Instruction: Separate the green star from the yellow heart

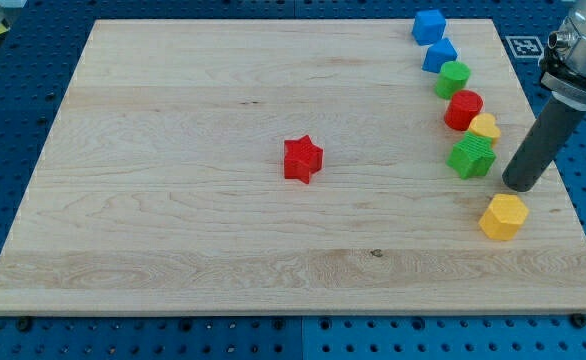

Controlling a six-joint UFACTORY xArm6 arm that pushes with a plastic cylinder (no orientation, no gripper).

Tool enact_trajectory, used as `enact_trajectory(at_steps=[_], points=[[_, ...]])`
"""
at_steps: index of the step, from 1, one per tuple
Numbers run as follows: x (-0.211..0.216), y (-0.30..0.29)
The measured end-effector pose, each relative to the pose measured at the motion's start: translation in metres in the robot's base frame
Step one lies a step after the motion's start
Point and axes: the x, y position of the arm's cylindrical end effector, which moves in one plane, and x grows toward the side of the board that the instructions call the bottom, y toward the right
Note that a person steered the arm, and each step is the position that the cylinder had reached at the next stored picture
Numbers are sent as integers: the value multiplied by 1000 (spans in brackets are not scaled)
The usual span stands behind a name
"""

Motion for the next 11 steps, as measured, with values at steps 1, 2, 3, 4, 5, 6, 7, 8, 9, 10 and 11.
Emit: enact_trajectory(at_steps=[1,2,3,4,5,6,7,8,9,10,11], points=[[-17,1],[-31,1],[-33,-12],[-33,-35],[-33,-51],[-33,-58],[-31,-58],[-20,-58],[-17,-63],[-18,-82],[-33,-114]])
